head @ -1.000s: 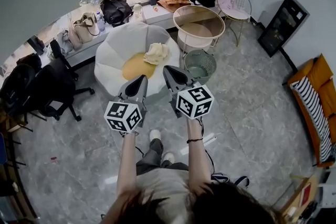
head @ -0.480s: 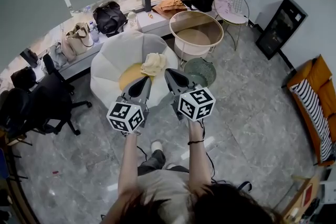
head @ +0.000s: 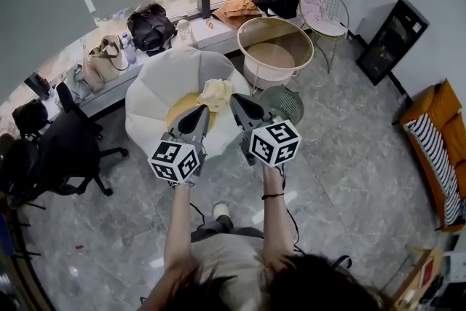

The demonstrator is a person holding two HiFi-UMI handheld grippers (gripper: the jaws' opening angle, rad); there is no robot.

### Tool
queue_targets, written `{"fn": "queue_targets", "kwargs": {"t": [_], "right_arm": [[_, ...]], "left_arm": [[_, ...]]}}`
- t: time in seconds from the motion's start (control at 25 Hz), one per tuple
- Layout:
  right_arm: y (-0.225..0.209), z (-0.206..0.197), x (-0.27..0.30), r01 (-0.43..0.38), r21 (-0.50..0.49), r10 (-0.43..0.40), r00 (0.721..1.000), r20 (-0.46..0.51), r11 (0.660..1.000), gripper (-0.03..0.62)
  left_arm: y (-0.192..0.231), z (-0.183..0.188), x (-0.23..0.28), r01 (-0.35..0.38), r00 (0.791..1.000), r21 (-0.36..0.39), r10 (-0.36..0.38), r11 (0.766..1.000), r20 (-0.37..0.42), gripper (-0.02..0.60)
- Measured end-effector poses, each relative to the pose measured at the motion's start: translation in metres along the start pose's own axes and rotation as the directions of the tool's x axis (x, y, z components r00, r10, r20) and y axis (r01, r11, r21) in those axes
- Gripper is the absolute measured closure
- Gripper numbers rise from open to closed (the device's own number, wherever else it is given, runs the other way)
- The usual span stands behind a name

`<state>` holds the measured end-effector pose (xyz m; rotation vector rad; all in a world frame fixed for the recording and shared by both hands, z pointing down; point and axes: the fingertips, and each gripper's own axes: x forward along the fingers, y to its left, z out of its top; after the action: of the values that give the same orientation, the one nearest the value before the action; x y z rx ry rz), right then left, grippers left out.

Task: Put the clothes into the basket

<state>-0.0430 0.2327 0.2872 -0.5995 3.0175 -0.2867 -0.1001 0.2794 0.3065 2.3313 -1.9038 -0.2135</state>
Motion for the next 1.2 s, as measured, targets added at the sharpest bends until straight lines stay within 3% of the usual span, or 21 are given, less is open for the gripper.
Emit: {"fn": "queue_targets", "kwargs": {"t": [0.6, 1.2], "right_arm": [[-0.037, -0.009, 0.048, 0.004, 0.020, -0.004, 1.000, -0.024, 1.000, 0.586], [-0.133, 0.013, 0.136, -0.099, -0.015, 0.097, 0.992, -0.074, 0.995, 0.586]], "left_arm": [[0.036, -0.003, 0.050, 0.034, 0.999, -0.005, -0.034, 0.999, -0.024, 0.571], [0.089, 0.005, 0.164, -0.038, 0.999, -0.010, 0.038, 0.999, -0.019, 0.571]]}}
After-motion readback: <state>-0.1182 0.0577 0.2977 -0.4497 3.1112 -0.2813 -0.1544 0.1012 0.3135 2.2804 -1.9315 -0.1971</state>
